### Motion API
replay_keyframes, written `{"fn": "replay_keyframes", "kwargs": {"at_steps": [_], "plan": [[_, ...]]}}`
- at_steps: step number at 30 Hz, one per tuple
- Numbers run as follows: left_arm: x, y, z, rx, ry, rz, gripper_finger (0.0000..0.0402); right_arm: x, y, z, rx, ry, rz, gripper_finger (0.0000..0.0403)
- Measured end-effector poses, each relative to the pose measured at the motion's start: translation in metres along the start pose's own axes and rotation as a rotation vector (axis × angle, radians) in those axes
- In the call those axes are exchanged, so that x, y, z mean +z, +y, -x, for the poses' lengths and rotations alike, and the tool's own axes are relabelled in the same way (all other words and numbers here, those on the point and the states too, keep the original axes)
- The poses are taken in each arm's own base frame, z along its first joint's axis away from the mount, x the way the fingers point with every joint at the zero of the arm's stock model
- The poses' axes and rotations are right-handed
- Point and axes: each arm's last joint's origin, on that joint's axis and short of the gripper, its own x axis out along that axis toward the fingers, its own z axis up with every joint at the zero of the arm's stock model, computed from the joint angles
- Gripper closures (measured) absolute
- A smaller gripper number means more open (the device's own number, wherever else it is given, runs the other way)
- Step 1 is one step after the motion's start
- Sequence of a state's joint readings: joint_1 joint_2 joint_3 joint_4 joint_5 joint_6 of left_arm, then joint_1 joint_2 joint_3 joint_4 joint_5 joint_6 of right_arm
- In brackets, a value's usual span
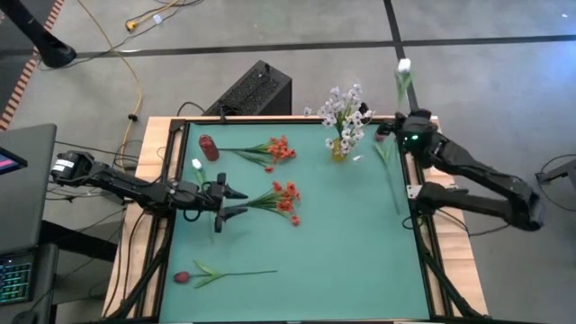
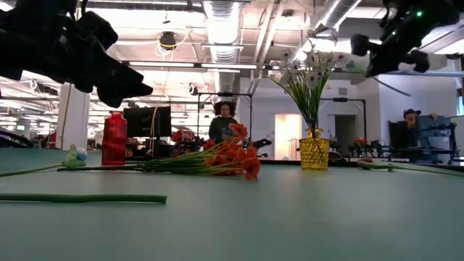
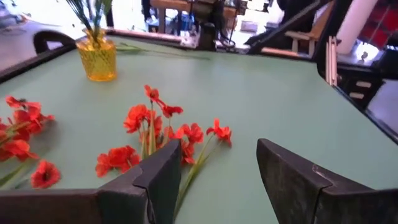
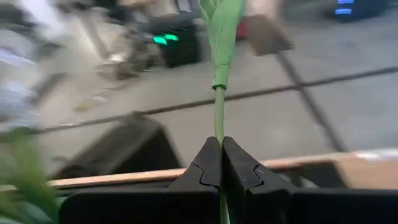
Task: Sort flowers into vase by color
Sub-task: Put the right white tulip into the yellow vase
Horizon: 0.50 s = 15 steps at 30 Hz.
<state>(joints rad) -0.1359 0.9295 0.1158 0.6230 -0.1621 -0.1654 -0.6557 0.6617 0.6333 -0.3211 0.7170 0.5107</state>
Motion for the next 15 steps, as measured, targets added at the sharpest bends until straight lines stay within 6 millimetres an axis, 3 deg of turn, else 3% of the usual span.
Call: {"fn": "replay_keyframes", "kwargs": {"at_steps": [7, 15], "plan": [[-0.007, 0.000, 0.000, -0.013, 0.071, 0.000, 0.0205, -0.013, -0.035, -0.018, 0.319, -0.311, -0.232, 0.0378], [-0.009, 0.001, 0.000, -0.004, 0.091, 0.027, 0.0205, -0.044, -0.048, -0.007, 0.584, -0.615, -0.371, 0.0378]]}}
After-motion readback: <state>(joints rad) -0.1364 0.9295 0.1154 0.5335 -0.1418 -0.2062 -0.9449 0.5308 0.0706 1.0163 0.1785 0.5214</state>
